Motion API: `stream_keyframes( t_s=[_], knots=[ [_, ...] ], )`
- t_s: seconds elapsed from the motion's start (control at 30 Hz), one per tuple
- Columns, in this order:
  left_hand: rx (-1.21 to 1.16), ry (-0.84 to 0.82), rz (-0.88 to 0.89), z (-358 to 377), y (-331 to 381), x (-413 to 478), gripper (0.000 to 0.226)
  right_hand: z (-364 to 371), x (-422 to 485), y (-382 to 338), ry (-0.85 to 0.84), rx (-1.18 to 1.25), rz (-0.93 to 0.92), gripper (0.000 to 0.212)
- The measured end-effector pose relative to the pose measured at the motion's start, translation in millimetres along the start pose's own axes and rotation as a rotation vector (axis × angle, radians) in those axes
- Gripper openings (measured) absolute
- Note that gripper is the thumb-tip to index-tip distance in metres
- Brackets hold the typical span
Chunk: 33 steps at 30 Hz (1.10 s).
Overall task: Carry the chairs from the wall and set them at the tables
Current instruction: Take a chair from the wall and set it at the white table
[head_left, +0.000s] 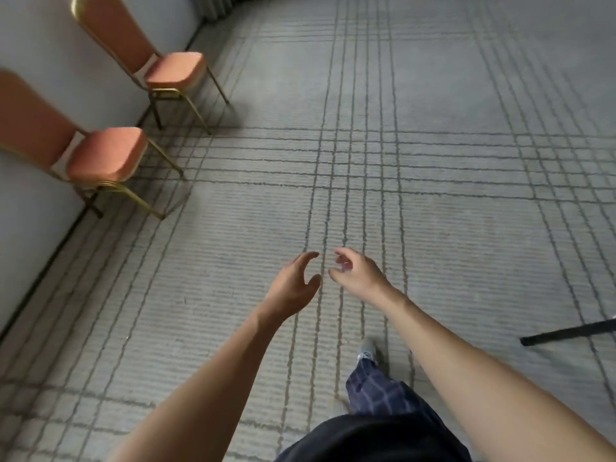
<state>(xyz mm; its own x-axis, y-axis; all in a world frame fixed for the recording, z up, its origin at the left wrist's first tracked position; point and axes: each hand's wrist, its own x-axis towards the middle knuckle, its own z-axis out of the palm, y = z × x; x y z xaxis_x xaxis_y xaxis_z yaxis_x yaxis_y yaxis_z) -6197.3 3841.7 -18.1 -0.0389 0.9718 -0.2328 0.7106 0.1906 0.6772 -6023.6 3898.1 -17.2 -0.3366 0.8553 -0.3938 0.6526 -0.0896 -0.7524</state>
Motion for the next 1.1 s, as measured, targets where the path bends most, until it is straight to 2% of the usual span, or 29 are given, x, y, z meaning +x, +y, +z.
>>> stream_keyframes(
  t_s=[0.23,0.47,0.67,0.83,1.03,1.1],
  knots=[
    [-0.072,0.151,-0.206,-92.9,-99.1,52.8,0.052,69.2,144.8,-94.5,-0.224,-0.029,-0.113,0.056],
    [-0.066,0.321,-0.402,-212.6,-178.8,120.2,0.053,138.5,295.8,-225.5,-0.428,-0.127,-0.269,0.057],
    [-0.116,0.422,-0.512,-297.7,-242.6,150.0,0.053,204.5,368.3,-328.6,-0.553,-0.191,-0.345,0.055],
    [-0.193,0.499,-0.555,-359.0,-315.4,174.9,0.055,269.7,429.9,-391.6,-0.597,-0.217,-0.371,0.049],
    [-0.194,0.441,-0.554,-438.2,-420.6,185.4,0.054,354.6,496.0,-474.0,-0.577,-0.253,-0.332,0.042],
    [-0.149,0.421,-0.536,-485.8,-455.6,196.1,0.054,381.1,519.4,-511.2,-0.552,-0.244,-0.321,0.041]
  ],
)
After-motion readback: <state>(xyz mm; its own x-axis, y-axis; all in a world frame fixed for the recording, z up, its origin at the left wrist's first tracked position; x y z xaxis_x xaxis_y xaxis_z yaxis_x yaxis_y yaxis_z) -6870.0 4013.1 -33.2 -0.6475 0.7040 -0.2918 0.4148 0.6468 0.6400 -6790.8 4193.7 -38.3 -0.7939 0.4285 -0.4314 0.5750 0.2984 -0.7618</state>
